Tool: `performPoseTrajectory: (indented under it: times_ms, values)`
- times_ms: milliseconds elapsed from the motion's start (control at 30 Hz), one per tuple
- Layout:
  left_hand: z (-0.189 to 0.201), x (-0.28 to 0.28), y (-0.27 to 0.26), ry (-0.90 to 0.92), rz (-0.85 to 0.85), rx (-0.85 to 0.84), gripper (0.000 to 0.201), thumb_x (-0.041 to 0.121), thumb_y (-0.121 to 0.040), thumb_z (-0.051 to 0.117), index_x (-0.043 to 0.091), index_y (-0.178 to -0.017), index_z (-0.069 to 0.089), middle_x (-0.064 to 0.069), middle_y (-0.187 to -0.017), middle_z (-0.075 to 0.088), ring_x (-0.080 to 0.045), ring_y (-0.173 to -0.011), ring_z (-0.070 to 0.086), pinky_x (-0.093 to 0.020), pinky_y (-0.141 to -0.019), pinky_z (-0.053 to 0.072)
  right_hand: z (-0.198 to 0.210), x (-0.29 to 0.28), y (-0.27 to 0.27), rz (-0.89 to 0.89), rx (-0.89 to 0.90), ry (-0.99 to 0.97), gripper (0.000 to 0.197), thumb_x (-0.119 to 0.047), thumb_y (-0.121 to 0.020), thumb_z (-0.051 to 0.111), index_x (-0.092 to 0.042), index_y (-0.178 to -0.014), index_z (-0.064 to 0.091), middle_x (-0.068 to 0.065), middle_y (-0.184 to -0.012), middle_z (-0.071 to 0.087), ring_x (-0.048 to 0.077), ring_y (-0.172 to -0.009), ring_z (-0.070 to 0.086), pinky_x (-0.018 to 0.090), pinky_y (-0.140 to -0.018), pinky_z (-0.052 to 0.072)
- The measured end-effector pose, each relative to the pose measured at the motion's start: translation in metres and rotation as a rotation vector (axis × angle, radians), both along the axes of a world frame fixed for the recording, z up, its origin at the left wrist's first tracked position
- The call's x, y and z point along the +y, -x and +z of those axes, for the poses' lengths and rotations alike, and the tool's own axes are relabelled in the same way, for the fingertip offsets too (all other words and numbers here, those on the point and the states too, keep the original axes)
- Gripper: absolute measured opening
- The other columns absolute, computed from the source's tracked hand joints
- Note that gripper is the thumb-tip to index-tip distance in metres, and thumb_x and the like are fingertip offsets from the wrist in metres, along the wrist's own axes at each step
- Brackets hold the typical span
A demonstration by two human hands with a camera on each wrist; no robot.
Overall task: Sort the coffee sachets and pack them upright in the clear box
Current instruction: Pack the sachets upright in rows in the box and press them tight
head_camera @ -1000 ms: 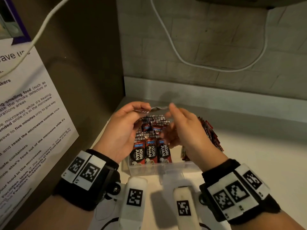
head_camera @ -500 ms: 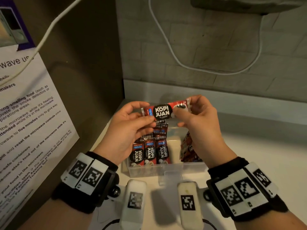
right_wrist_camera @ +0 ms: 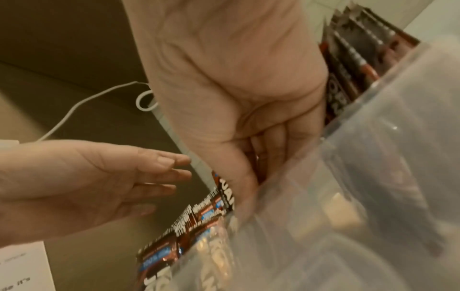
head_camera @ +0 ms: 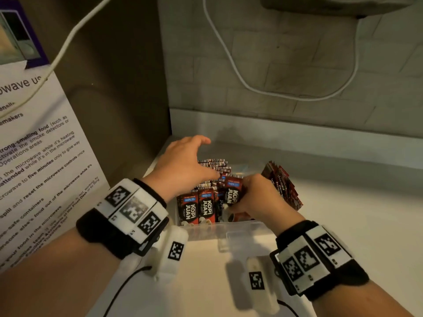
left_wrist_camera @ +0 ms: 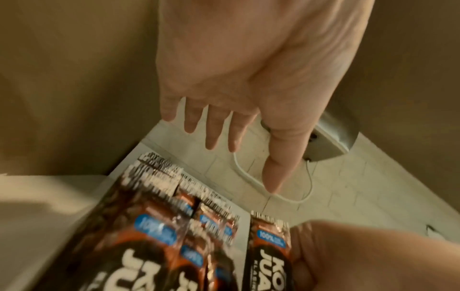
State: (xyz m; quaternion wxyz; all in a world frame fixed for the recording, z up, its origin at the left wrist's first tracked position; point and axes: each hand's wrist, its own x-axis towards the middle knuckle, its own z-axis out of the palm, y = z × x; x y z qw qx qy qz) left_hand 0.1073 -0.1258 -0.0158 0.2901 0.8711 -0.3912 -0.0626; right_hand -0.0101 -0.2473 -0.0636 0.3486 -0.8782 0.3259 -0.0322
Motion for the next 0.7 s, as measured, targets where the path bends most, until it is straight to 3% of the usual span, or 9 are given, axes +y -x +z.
performPoseTrajectory:
  times_ms: [67, 133, 367, 533, 700]
  values:
    - [-0.006, -0.004, 0.001, -0.143, -0.039, -0.043, 0.090, 0.043, -0.073, 0.079, 0.032, -0.147, 0.030, 0.006, -0.154, 0.031, -0.020, -0.144, 0.022, -0.041, -0.115, 0.026, -0.006, 0.001, -0.005, 0.009, 0.051, 0.019, 0.022, -0.005, -0.072, 0.079, -0.014, -0.090, 0.069, 0.005, -0.084, 0.071, 0.020, -0.074, 0.069, 0.038, -0.075, 0.059]
    - [-0.015, -0.008, 0.002, -0.248, -0.055, -0.039, 0.101, 0.044, -0.072, 0.079, 0.029, -0.152, 0.019, 0.005, -0.159, 0.020, -0.023, -0.149, 0.008, -0.043, -0.120, 0.015, -0.010, 0.001, -0.010, 0.006, 0.077, 0.036, 0.022, -0.006, -0.072, 0.078, -0.014, -0.089, 0.068, 0.004, -0.082, 0.070, 0.020, -0.072, 0.069, 0.038, -0.072, 0.060]
    - [-0.037, -0.023, 0.010, -0.456, -0.073, 0.016, 0.113, 0.043, -0.080, 0.072, 0.027, -0.153, -0.012, 0.000, -0.162, -0.016, -0.034, -0.144, -0.025, -0.057, -0.116, -0.007, -0.016, 0.004, -0.021, -0.021, 0.135, 0.132, 0.022, -0.010, -0.078, 0.071, -0.014, -0.081, 0.050, 0.000, -0.076, 0.056, 0.019, -0.071, 0.057, 0.028, -0.065, 0.048]
    - [-0.047, -0.025, 0.010, -0.467, -0.080, -0.055, 0.100, 0.039, -0.090, 0.064, 0.028, -0.153, -0.014, 0.003, -0.160, -0.023, -0.032, -0.142, -0.031, -0.059, -0.113, -0.009, -0.017, 0.005, -0.022, -0.002, 0.204, -0.003, 0.026, -0.011, -0.064, 0.081, -0.015, -0.069, 0.056, 0.000, -0.071, 0.060, 0.016, -0.067, 0.060, 0.023, -0.057, 0.046]
    - [-0.051, -0.022, 0.007, -0.395, -0.062, -0.071, 0.103, 0.044, -0.087, 0.065, 0.025, -0.153, -0.012, 0.002, -0.162, -0.018, -0.028, -0.145, -0.025, -0.056, -0.116, -0.005, -0.020, 0.003, -0.027, -0.038, 0.195, -0.060, 0.027, -0.010, -0.061, 0.084, -0.012, -0.075, 0.061, 0.006, -0.080, 0.067, 0.022, -0.075, 0.067, 0.032, -0.069, 0.058]
